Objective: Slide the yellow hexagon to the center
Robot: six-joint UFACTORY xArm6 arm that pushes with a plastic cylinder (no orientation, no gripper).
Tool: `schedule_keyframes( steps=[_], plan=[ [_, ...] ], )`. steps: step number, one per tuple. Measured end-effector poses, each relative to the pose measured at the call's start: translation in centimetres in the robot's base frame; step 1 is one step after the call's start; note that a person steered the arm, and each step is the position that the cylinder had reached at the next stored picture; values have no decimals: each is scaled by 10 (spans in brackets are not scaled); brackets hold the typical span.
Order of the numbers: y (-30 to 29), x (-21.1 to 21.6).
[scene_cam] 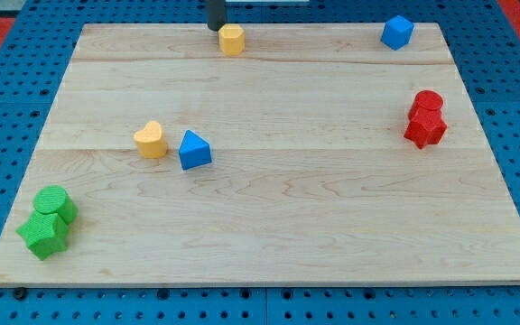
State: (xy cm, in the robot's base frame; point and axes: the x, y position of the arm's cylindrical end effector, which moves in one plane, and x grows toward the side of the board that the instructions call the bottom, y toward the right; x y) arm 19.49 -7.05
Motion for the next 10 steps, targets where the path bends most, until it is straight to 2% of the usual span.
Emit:
schedule_keyframes(
  steps=[2,3,4,5,10],
  plan=[
    [63,9],
    [65,22],
    [47,21],
    [36,-1],
    [10,67]
  ],
)
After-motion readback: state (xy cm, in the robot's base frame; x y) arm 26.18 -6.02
